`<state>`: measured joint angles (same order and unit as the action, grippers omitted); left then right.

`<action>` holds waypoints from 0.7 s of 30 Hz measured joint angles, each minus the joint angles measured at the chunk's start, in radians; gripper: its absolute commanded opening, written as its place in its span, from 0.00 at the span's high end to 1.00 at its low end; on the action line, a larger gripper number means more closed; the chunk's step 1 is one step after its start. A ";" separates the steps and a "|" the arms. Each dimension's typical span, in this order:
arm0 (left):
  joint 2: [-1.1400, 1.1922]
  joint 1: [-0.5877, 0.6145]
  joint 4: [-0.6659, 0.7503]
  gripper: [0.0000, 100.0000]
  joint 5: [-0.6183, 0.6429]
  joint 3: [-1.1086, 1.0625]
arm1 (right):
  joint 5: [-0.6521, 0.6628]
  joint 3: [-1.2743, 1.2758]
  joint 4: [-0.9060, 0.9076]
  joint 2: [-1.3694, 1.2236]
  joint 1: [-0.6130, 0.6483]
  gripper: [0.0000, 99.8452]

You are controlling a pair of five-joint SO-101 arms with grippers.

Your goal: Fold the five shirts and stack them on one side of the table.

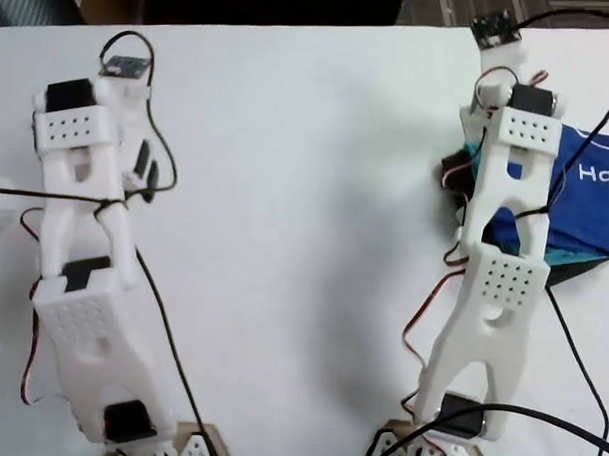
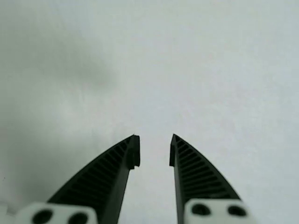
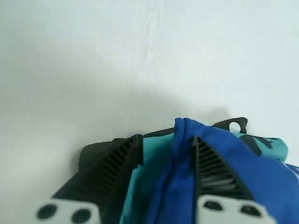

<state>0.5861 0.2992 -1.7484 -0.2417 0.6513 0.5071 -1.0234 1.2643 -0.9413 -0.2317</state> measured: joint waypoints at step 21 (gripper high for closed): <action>0.000 0.017 0.000 0.87 0.000 0.000 | -0.063 -0.097 0.011 -0.049 -0.055 0.98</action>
<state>0.5861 0.3161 -1.7484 -0.2417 0.6513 0.4442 -1.1201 1.2750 -0.9904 -0.2869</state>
